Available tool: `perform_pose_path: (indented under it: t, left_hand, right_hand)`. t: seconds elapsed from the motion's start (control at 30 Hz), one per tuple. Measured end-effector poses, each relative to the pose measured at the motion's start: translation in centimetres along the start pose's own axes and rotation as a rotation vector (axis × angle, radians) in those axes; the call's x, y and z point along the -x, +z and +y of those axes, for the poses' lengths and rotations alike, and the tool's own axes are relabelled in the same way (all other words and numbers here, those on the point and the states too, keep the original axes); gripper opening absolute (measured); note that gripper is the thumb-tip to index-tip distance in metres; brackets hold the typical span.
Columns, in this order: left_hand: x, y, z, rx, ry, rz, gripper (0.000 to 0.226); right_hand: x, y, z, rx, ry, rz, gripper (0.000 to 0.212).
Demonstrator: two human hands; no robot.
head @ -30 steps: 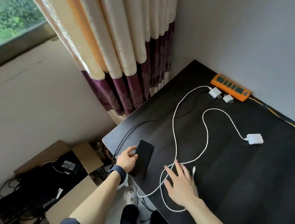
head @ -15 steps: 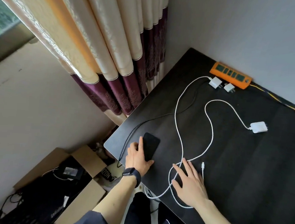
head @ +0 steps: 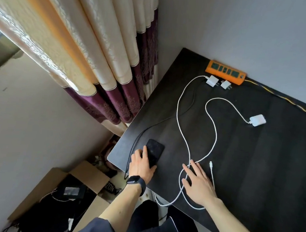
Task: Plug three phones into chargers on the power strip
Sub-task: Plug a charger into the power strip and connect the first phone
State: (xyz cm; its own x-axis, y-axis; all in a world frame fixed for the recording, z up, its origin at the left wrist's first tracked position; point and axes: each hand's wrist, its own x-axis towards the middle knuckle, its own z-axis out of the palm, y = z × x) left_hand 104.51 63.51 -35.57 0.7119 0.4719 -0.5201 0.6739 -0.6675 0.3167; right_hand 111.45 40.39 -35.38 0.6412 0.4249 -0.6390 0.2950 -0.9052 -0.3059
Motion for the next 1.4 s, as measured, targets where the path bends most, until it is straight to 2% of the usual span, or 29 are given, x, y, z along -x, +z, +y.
perform_pose_path:
  t: [0.3,0.4,0.5,0.77,0.93,1.1,1.23,1.4]
  left_hand:
    - [-0.4,-0.9,0.1,-0.069,0.058,-0.033,0.098]
    - [-0.8,-1.6,0.9,-0.064,0.133,0.005,0.096]
    - [-2.4,-3.2,2.4,-0.028,0.207,0.038,0.089]
    - [-11.2,-8.2,8.3,-0.012,0.284,0.157,0.074]
    - [-17.4,-8.4,11.3,-0.055,0.326,0.194,0.063]
    - [-24.4,-7.2,14.0,-0.134,0.369,0.227,0.056]
    - [-28.5,-6.1,14.8,-0.224,0.392,0.288,0.056]
    - [-30.2,-4.6,14.4,-0.163,0.429,0.334,0.059]
  right_hand:
    - [0.1,-1.3,-1.5,-0.072,0.062,-0.01,0.058]
    - [0.0,-1.9,-2.2,-0.051,0.095,-0.03,0.06]
    - [-0.5,-3.4,-2.8,-0.144,0.139,-0.011,0.056]
    - [-7.1,-12.4,-1.2,-0.232,0.149,0.199,0.041]
    - [-12.1,-18.1,0.9,-0.303,0.137,0.367,0.035]
    - [-17.9,-23.0,3.8,-0.365,0.115,0.612,0.032]
    - [-22.1,-26.2,5.5,-0.263,0.136,0.699,0.039]
    - [-26.5,-28.2,7.0,-0.045,0.191,0.57,0.048]
